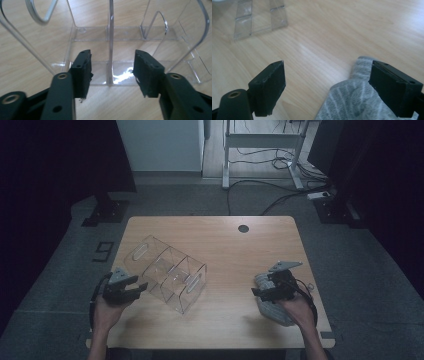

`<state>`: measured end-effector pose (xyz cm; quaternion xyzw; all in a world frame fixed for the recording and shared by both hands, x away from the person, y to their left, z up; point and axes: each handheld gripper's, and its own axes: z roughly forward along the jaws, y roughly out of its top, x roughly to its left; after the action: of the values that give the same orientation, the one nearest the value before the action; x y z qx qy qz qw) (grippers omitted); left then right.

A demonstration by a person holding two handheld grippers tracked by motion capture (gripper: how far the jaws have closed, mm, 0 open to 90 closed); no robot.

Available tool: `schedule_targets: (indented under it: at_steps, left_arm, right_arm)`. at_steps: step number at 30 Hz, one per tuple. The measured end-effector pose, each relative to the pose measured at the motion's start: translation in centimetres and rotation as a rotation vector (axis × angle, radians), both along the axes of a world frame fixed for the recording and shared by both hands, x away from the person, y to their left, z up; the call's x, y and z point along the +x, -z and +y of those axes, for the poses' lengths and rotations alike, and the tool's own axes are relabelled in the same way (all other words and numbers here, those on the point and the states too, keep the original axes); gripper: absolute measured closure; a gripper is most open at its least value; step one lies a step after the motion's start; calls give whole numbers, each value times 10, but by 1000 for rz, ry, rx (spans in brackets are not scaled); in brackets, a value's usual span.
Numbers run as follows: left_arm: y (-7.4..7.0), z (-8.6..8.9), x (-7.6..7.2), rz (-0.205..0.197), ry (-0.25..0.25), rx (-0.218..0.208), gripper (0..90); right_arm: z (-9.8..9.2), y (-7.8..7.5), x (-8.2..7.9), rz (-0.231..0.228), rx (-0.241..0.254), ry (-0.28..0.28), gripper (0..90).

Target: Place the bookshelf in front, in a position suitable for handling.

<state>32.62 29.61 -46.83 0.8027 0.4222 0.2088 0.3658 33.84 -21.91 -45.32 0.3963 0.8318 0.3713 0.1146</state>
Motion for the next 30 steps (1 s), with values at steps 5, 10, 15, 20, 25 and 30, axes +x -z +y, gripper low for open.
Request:
schedule_targets:
  at_steps: [5, 10, 15, 20, 25, 30]
  left_arm:
    - [-2, -7, 6, 2, 11, 2, 642]
    - [-4, -12, 8, 8, 4, 22, 759]
    - [-4, -18, 6, 8, 19, 31, 786]
    - [-5, -29, 3, 21, 54, 37, 808]
    - [-5, -43, 2, 40, 83, 36, 808]
    - [-4, -54, -1, 60, 105, 10, 801]
  right_arm:
    - [-1, 5, 0, 12, 5, -21, 132]
    - [2, 5, -1, 23, 19, -29, 134]
    - [8, 5, -1, 32, 18, -55, 132]
    - [12, 6, -1, 34, 13, -67, 123]
    - [18, 2, -4, 25, 17, -92, 124]
    - [26, 2, -6, 27, 13, -120, 128]
